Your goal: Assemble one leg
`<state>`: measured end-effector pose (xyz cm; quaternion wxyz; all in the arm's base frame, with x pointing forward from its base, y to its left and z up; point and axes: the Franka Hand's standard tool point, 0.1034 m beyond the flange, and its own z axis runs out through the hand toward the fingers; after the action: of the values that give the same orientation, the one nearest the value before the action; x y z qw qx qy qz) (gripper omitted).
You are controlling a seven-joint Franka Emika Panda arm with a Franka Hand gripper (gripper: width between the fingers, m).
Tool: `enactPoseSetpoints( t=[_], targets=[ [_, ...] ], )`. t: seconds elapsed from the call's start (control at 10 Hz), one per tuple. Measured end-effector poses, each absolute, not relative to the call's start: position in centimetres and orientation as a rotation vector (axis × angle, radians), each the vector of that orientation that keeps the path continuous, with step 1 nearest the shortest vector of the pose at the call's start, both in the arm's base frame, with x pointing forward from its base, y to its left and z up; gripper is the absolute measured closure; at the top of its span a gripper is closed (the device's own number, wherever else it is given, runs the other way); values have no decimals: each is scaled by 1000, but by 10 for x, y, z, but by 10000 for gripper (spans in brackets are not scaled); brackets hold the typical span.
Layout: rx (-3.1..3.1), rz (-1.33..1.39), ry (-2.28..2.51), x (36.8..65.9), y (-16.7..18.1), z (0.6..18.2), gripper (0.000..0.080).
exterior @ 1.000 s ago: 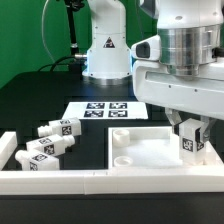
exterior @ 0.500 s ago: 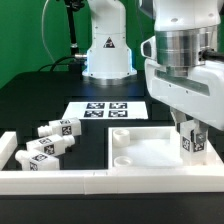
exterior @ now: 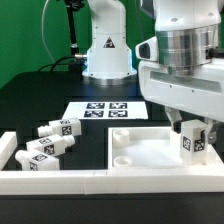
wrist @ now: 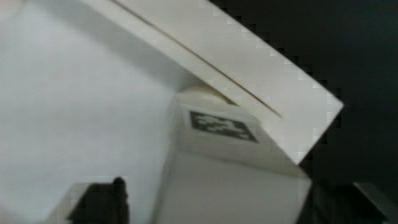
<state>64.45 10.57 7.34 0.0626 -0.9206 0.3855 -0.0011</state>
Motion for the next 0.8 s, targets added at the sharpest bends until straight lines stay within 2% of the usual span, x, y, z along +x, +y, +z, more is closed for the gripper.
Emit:
enactPoseSetpoints(
  t=[0.1,0.4,0.6,0.8],
  targets=[
    [-2878,18,919,640,106,71,193],
    [-2953,2,650,640,105,70,160],
    [-3054,-51,146,638,117,77,150],
    [-3053,-55,72,636,116,76,150]
  ],
)
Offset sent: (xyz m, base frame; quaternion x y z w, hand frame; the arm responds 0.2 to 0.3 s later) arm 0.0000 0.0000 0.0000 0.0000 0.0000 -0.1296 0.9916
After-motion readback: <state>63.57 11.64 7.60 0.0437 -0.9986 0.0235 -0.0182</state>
